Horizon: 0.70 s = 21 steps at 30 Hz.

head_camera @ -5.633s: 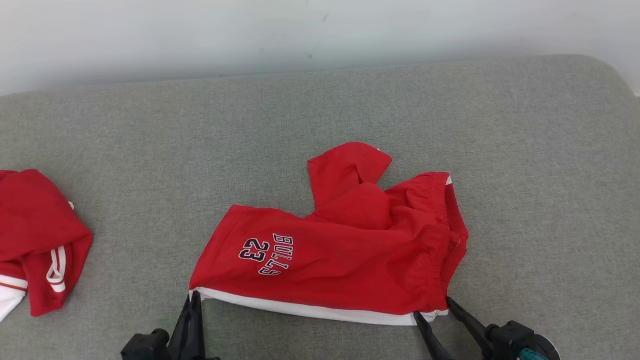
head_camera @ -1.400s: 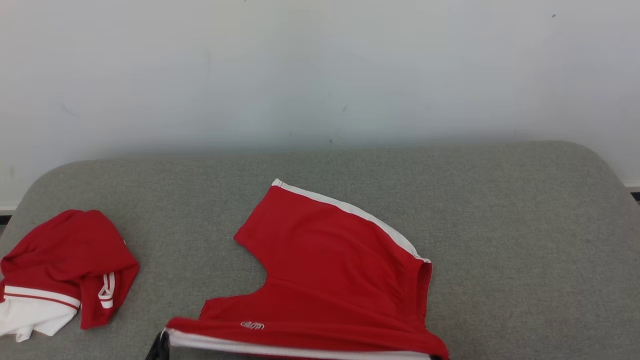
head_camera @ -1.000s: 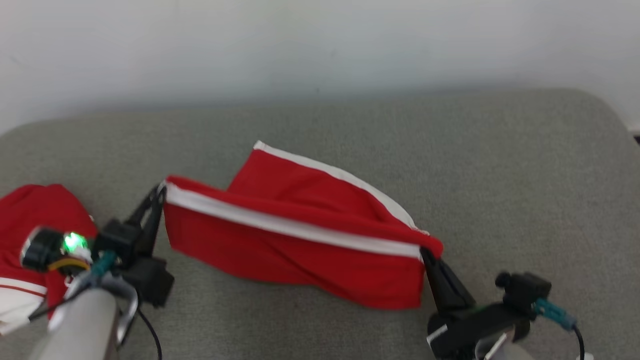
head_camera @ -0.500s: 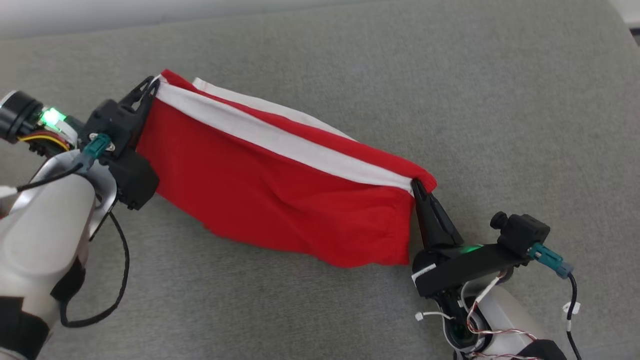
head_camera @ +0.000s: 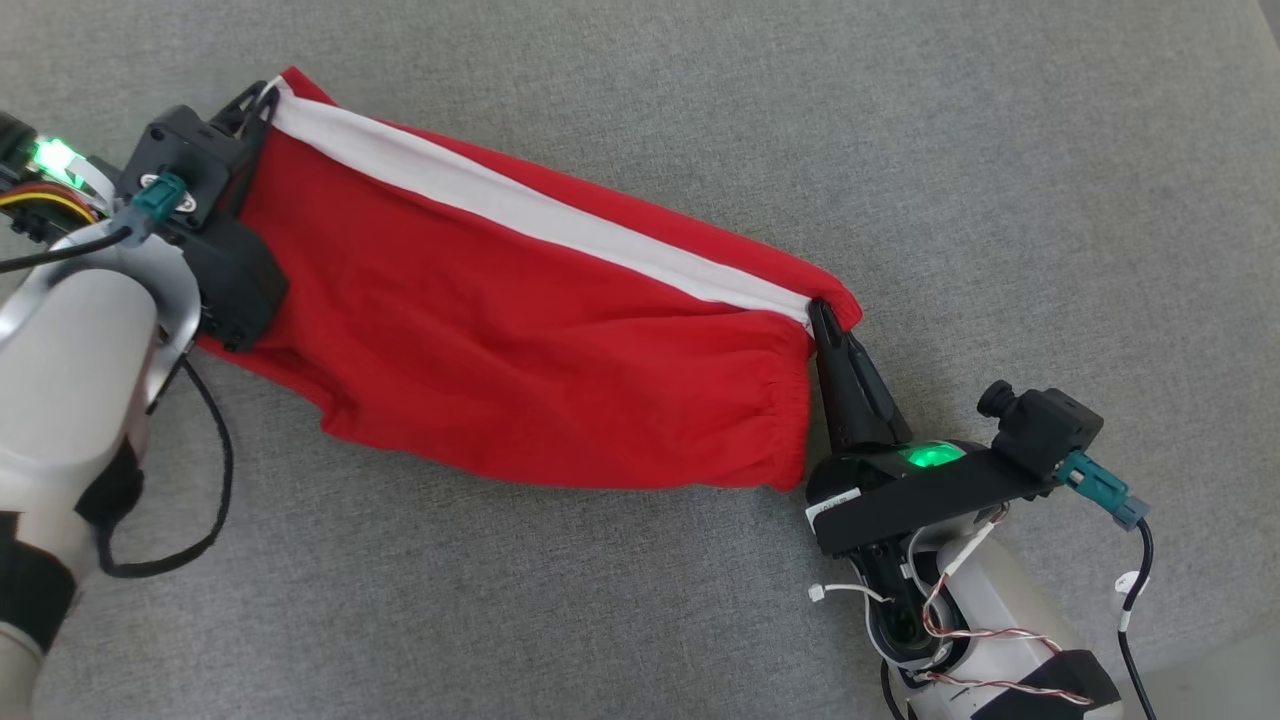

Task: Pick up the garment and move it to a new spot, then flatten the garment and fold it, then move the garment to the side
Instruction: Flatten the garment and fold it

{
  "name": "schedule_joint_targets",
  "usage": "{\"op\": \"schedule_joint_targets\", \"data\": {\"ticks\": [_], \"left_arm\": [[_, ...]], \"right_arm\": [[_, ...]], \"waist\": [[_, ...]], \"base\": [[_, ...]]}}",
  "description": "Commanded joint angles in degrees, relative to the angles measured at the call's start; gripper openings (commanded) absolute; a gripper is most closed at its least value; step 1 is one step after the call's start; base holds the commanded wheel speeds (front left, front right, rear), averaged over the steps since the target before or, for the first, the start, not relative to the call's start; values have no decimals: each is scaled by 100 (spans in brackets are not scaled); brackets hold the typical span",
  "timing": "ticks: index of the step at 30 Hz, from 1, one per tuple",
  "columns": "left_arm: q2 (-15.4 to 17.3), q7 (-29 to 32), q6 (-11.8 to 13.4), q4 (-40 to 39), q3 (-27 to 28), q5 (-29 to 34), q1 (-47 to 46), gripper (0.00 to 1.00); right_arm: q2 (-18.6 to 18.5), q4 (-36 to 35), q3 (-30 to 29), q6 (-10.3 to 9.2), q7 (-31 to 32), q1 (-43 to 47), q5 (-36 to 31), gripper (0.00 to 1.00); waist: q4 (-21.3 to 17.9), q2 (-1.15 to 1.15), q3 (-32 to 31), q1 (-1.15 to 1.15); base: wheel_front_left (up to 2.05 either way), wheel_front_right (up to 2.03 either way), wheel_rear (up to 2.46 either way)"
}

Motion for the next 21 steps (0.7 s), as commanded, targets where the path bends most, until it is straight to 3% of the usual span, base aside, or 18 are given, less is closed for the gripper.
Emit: {"op": "schedule_joint_targets", "data": {"ticks": [1,2,6,10,14,21], "left_arm": [[-64,-29,20,108,19,-51,-4,97],[-104,-34,20,180,19,-69,37,100],[-236,-39,115,276,140,-150,132,100],[-326,-38,443,70,540,-340,391,100],[-569,-40,740,-179,1137,-674,971,100],[-980,-41,808,-166,1653,-918,1770,100]], "right_arm": [[8,113,-49,-13,4,37,-23,62],[22,139,-52,-13,5,48,-26,100],[23,95,-133,-13,5,66,-109,100],[-7,-63,-400,-13,3,218,-399,100],[31,-232,-1055,-13,3,560,-1125,100],[216,-247,-1805,-13,2,969,-2022,100]], "waist": [[-24,-1,41,-1],[-15,-1,30,-1],[26,-1,-25,-1],[117,-1,-163,-1],[243,-1,-444,-1],[360,-1,-717,-1]], "base": [[0,0,0],[0,0,0],[0,0,0],[0,0,0],[0,0,0],[0,0,0]]}}
